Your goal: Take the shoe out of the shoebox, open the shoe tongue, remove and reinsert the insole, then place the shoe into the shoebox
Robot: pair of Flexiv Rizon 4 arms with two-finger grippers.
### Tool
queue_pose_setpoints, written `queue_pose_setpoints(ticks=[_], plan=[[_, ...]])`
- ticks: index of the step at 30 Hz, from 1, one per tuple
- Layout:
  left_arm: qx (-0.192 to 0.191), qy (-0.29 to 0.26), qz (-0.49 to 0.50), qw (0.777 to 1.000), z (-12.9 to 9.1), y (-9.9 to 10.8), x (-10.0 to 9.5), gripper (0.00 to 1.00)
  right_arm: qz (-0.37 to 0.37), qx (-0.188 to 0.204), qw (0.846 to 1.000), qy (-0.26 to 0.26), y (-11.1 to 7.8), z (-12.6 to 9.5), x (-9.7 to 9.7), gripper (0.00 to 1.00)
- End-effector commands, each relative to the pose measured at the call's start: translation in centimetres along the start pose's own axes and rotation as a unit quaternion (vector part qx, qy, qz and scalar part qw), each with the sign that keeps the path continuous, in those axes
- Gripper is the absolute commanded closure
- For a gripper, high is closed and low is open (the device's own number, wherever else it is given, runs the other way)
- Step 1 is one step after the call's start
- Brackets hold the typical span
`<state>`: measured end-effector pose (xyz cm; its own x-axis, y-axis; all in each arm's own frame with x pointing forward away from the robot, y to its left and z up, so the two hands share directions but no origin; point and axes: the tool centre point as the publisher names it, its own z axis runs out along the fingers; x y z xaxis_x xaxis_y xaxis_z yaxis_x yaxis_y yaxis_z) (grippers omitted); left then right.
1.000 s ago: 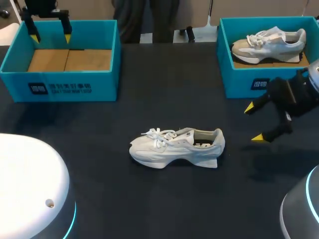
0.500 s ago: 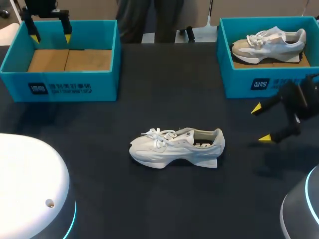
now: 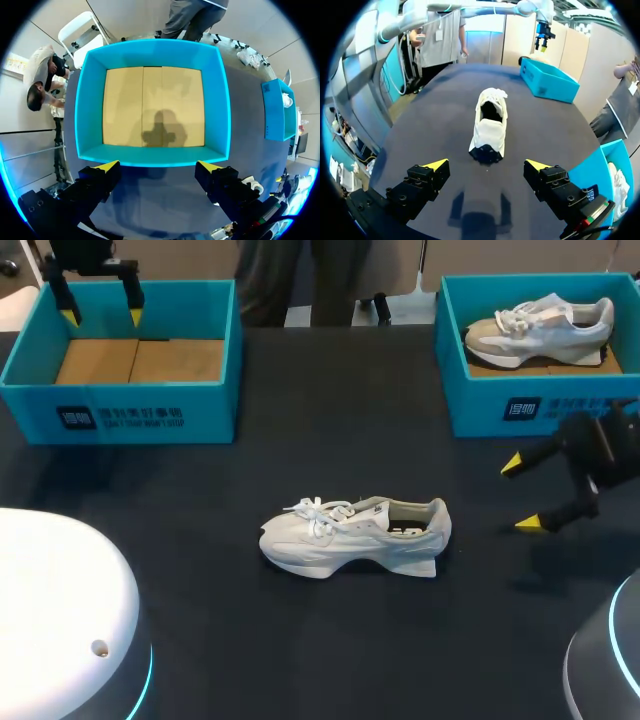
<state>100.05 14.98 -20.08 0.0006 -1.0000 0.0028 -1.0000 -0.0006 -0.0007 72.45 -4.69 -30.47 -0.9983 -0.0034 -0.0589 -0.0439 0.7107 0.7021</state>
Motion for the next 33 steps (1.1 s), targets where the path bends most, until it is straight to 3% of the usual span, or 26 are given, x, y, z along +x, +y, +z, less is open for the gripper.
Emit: queue_pose_setpoints(ticks=[1, 23, 33], plan=[[0.0, 0.0, 0.0, 1.0, 0.0, 0.0, 0.0, 0.0, 0.0, 0.001, 1.0, 0.0, 0.1, 0.1, -0.1, 0.0], [0.0, 0.0, 0.0, 1.0, 0.0, 0.0, 0.0, 0.0, 0.0, 0.001, 1.0, 0.0, 0.1, 0.1, -0.1, 0.0], [0.0, 0.0, 0.0, 1.0, 0.0, 0.0, 0.0, 0.0, -0.018, -0.025, 1.0, 0.001, -3.1, 2.3, -0.4, 0.0]])
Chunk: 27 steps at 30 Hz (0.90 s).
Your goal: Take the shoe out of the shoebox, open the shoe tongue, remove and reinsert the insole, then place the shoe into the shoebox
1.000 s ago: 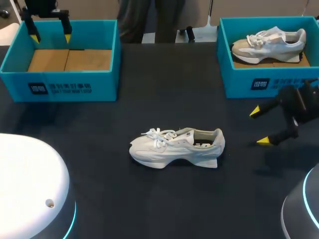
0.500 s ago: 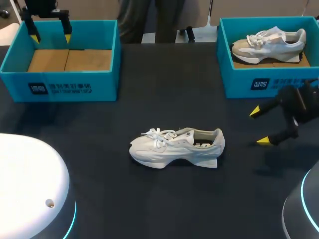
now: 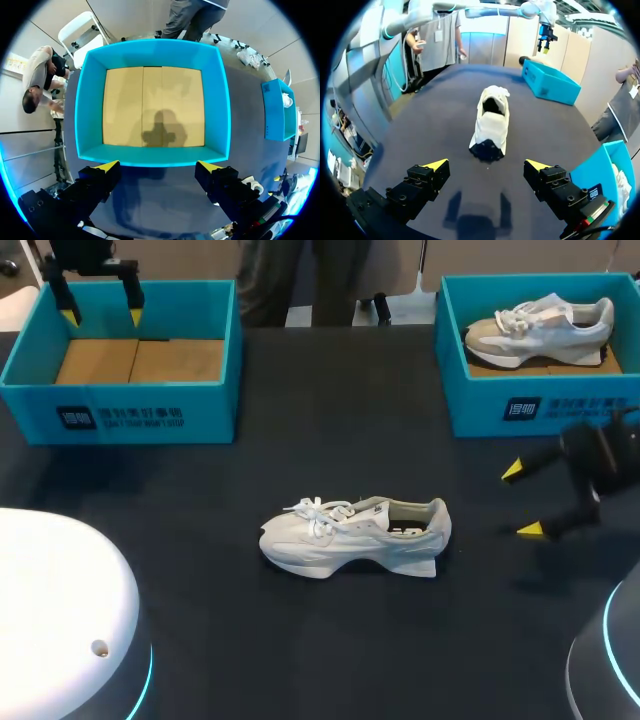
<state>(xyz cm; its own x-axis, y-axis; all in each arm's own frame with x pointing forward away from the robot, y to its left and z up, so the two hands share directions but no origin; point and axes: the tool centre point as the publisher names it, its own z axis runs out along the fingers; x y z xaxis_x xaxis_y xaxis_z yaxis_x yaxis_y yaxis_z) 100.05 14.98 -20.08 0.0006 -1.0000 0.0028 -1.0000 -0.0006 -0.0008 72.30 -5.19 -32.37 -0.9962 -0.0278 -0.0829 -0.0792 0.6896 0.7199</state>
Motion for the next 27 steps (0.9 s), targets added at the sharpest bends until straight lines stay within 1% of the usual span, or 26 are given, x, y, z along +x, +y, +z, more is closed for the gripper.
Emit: queue_pose_setpoints(ticks=[1, 4, 7, 10, 15, 16, 17, 27], plan=[[0.0, 0.0, 0.0, 1.0, 0.0, 0.0, 0.0, 0.0, -0.001, -0.012, 1.0, 0.001, -1.7, 1.4, -0.6, 0.0], [0.0, 0.0, 0.0, 1.0, 0.0, 0.0, 0.0, 0.0, -0.002, -0.019, 1.0, -0.002, -2.4, 1.9, -1.0, 0.0], [0.0, 0.0, 0.0, 1.0, 0.0, 0.0, 0.0, 0.0, 0.002, -0.032, 0.999, -0.015, -3.0, 2.2, -1.3, 0.0], [0.0, 0.0, 0.0, 1.0, 0.0, 0.0, 0.0, 0.0, 0.005, -0.035, 0.999, -0.015, -3.5, 2.7, -1.5, 0.0], [0.0, 0.0, 0.0, 1.0, 0.0, 0.0, 0.0, 0.0, 0.013, -0.048, 0.999, -0.021, -4.3, 3.4, -1.2, 0.0], [0.0, 0.0, 0.0, 1.0, 0.0, 0.0, 0.0, 0.0, 0.016, -0.06, 0.998, -0.02, -4.5, 3.5, -1.1, 0.0], [0.0, 0.0, 0.0, 1.0, 0.0, 0.0, 0.0, 0.0, 0.015, -0.069, 0.997, -0.018, -4.6, 3.6, -1.0, 0.0], [0.0, 0.0, 0.0, 1.0, 0.0, 0.0, 0.0, 0.0, 0.015, -0.069, 0.997, -0.018, -4.6, 3.6, -1.0, 0.0]])
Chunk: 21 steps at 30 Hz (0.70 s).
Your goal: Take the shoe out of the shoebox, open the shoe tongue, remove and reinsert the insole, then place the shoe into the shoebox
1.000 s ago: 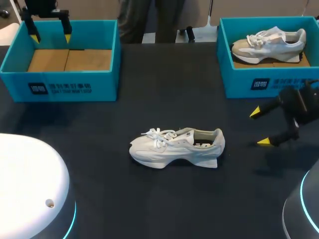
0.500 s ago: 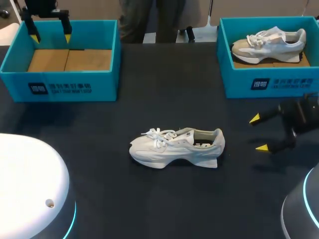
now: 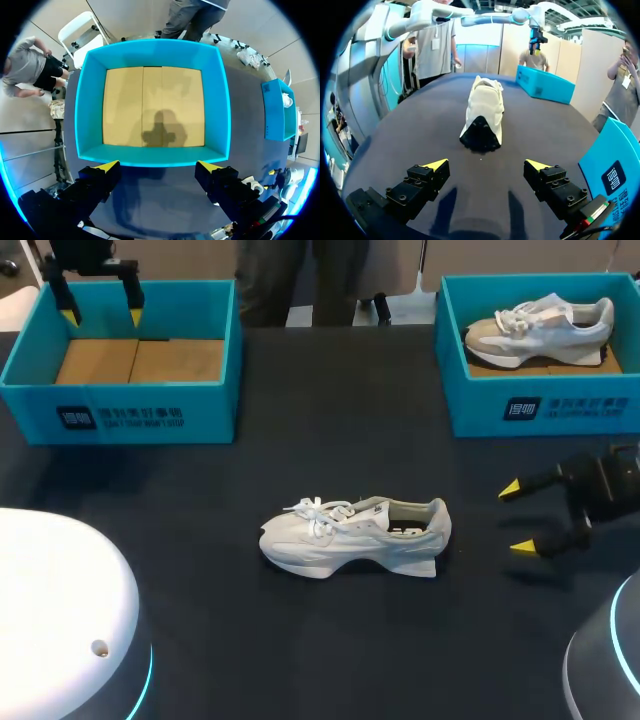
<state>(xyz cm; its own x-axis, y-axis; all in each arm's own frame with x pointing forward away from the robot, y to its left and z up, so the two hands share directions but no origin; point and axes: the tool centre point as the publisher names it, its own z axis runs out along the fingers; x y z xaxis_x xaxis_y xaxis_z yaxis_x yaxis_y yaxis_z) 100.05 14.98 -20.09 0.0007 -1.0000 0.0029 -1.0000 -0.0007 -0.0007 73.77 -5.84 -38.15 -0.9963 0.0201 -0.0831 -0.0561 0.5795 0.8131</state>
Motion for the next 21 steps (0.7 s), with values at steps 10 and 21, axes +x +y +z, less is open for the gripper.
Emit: queue_pose_setpoints(ticks=[10, 21], plan=[[0.0, -0.001, 0.0, 1.0, 0.0, 0.0, 0.0, 0.0, 0.0, 0.0, 1.0, -0.003, 0.9, 1.0, 0.1, 0.0], [0.0, -0.001, 0.0, 1.0, 0.0, 0.0, 0.0, 0.0, 0.024, -0.017, 0.999, -0.019, 2.5, 4.8, 0.4, 0.0]])
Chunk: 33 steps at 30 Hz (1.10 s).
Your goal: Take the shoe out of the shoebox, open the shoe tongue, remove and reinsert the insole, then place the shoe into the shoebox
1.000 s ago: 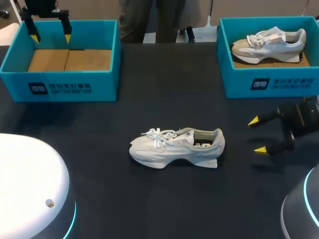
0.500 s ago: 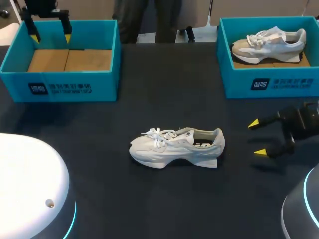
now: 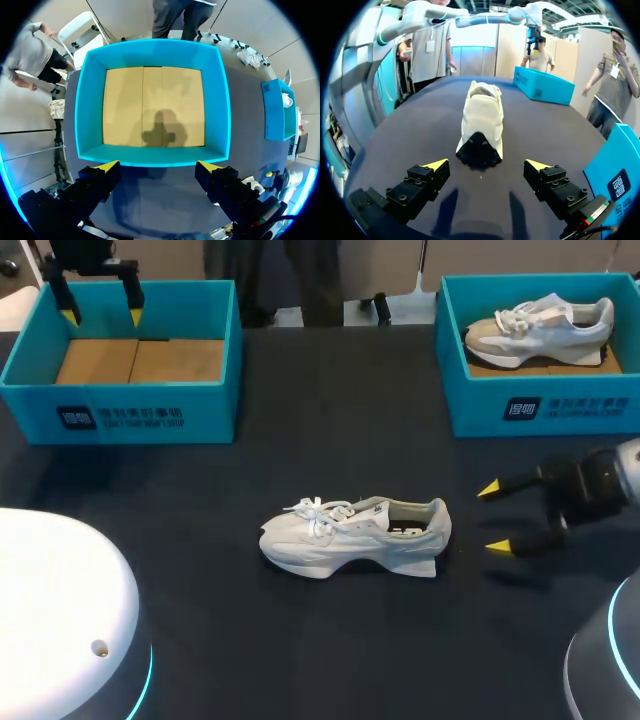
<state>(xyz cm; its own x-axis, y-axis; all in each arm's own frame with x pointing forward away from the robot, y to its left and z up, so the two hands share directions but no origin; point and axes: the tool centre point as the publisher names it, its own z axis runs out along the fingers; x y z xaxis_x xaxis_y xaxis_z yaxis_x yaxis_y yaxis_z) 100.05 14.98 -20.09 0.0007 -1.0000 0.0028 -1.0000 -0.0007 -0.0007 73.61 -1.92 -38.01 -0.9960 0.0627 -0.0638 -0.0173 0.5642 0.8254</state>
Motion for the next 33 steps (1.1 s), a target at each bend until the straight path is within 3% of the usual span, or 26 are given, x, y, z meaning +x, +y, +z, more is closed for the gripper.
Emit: queue_pose_setpoints(ticks=[1, 12, 33], plan=[[0.0, 0.0, 0.0, 1.0, 0.0, 0.0, 0.0, 0.0, 0.004, -0.011, 1.0, -0.007, 0.2, 2.2, 0.3, 0.0], [0.0, 0.0, 0.0, 1.0, 0.0, 0.0, 0.0, 0.0, 0.019, -0.026, 0.999, -0.017, 1.0, 5.8, 1.0, 0.0], [0.0, 0.0, 0.0, 1.0, 0.0, 0.0, 0.0, 0.0, 0.026, -0.041, 0.999, 0.002, 2.8, 9.0, 1.1, 0.0]])
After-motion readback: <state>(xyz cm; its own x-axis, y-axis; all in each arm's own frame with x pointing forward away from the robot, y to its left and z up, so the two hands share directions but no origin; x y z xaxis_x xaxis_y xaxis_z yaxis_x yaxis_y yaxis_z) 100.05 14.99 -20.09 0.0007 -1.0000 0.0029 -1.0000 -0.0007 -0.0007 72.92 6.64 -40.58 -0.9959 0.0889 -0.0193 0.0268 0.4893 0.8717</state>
